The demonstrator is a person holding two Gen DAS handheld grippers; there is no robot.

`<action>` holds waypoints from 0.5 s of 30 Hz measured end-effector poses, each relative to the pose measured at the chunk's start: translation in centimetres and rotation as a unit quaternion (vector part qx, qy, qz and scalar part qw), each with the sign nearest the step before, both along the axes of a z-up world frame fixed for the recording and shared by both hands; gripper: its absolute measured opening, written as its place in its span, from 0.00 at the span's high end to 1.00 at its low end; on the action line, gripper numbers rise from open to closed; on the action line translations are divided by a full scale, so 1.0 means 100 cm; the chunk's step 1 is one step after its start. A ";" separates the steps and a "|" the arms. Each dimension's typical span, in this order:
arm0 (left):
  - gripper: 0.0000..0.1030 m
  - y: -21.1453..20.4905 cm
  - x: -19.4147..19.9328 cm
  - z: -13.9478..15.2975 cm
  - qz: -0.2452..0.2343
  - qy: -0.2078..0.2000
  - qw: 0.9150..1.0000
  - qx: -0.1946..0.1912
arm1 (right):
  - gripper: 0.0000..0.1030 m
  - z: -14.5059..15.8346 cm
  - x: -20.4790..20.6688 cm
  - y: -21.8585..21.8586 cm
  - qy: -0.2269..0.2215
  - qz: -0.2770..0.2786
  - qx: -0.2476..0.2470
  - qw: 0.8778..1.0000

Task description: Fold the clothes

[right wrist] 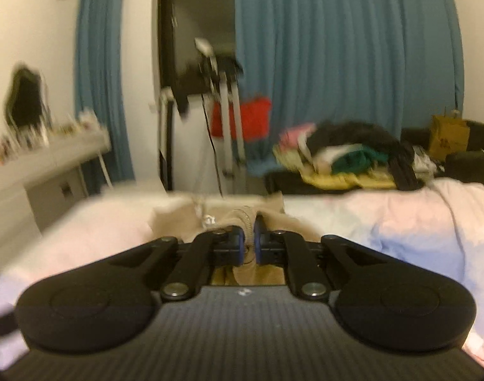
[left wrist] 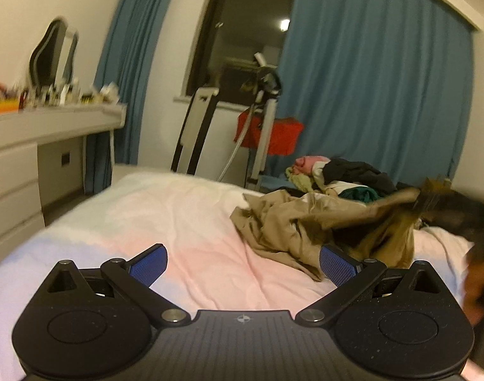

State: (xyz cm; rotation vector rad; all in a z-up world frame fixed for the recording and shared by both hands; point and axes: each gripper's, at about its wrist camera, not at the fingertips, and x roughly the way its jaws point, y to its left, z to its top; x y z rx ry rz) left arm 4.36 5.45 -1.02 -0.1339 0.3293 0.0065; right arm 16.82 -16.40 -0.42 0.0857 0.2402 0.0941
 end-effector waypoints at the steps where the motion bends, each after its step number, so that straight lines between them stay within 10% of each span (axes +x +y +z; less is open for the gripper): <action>1: 0.00 -0.006 -0.004 0.002 -0.006 -0.005 1.000 0.011 | 0.91 0.010 -0.013 -0.003 -0.019 0.008 0.008 1.000; 15: 0.01 -0.093 0.007 -0.029 -0.070 0.011 0.989 0.132 | 0.91 0.053 -0.126 -0.060 -0.173 0.113 0.111 0.972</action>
